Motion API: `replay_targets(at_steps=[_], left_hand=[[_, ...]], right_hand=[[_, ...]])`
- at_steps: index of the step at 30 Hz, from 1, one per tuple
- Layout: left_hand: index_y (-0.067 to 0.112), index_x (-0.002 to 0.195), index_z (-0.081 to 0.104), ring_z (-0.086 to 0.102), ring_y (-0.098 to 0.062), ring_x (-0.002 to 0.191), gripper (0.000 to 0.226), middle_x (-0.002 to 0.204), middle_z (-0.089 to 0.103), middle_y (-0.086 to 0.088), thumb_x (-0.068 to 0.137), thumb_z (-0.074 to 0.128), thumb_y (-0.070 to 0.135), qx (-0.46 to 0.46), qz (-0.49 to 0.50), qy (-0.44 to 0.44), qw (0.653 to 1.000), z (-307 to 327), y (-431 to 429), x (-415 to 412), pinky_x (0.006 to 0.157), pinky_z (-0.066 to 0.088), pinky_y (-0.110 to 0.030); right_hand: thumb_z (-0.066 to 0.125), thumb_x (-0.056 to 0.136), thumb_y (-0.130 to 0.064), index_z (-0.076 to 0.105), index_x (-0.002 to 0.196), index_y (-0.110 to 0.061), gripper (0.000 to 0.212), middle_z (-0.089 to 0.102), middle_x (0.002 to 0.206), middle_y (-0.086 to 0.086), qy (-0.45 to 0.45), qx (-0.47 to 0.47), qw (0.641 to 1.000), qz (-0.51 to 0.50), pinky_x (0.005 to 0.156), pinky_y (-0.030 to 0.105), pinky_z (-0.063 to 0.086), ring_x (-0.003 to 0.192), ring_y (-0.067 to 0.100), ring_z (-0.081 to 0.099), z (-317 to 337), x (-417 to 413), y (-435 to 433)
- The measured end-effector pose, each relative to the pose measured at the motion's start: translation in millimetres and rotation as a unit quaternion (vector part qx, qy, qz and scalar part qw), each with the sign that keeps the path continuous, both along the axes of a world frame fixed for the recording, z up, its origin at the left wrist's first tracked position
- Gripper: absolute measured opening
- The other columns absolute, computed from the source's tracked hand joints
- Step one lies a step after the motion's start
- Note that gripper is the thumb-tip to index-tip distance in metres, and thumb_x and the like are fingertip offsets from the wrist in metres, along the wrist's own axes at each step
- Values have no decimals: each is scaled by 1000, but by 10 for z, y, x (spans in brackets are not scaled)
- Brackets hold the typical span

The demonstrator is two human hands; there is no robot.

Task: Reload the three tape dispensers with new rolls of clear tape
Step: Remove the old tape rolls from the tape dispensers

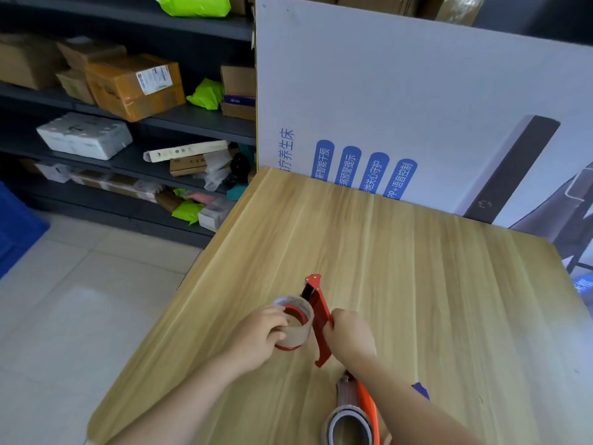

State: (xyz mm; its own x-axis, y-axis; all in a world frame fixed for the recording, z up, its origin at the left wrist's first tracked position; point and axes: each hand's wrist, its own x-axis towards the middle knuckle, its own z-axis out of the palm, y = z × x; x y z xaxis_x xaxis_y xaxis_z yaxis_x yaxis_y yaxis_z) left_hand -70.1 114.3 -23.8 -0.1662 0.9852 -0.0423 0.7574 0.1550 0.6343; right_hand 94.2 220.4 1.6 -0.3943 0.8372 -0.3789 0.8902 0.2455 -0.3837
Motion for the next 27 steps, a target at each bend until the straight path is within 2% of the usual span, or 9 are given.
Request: replay_targets(at_steps=[2,4,7,11,15,21,23,25,27], left_hand=[[8,86,67,47,-18,127,5,124,59,-5,85,63,8,87,-10,73,994,96,83,-130,103,41,-31],[9,80,67,51,-27,122,3,121,59,-11,81,69,10,170,-25,184,968,214,196,-264,100,45,-35],[9,79,67,58,-29,107,8,113,61,-12,78,75,10,194,53,178,963,336,438,-490,85,53,-37],[8,89,68,49,-21,105,8,106,56,-4,87,66,16,149,161,90,971,267,811,-862,77,48,-29],[13,95,72,45,-18,109,15,102,53,2,90,62,23,69,161,72,982,71,1218,-1173,78,46,-30],[18,94,73,43,-18,110,16,102,54,0,92,59,26,-25,112,114,987,-235,1773,-1379,73,45,-29],[15,103,70,41,-19,119,19,114,54,-2,93,56,23,-50,88,100,990,-331,1904,-1383,86,46,-31],[13,121,61,30,-24,137,29,137,46,-7,96,49,19,-84,44,93,991,-409,1975,-1348,109,34,-38],[16,134,51,22,-25,142,38,147,40,-6,96,45,22,-71,17,137,988,-437,1962,-1300,116,23,-45]], right_hand=[[40,90,-17,46,64,-15,26,54,65,0,31,0,999,-39,45,25,35,55,17,49,12,-115,89],[42,88,-16,44,62,-16,26,53,62,-1,60,5,995,-81,44,25,33,53,16,47,23,-237,188],[45,87,-15,42,60,-15,27,50,59,-1,78,14,989,-125,45,26,31,50,15,43,16,-394,322],[44,88,-17,45,62,-14,27,50,57,-2,95,29,981,-165,45,27,32,49,14,43,-53,-574,481],[46,91,-18,54,70,-9,24,53,56,-2,104,47,975,-190,43,27,33,48,15,45,-144,-746,625],[47,92,-21,59,74,-8,25,58,57,-1,79,37,976,-200,44,26,34,49,16,49,-295,-876,766],[48,92,-21,59,74,-10,24,57,57,-3,63,36,977,-200,42,24,32,48,14,48,-349,-889,791],[48,92,-22,60,75,-11,23,56,55,-5,52,36,977,-202,41,22,31,47,11,47,-389,-899,804],[49,92,-22,60,75,-11,23,54,53,-7,43,39,977,-203,40,21,29,45,9,46,-415,-910,807]])
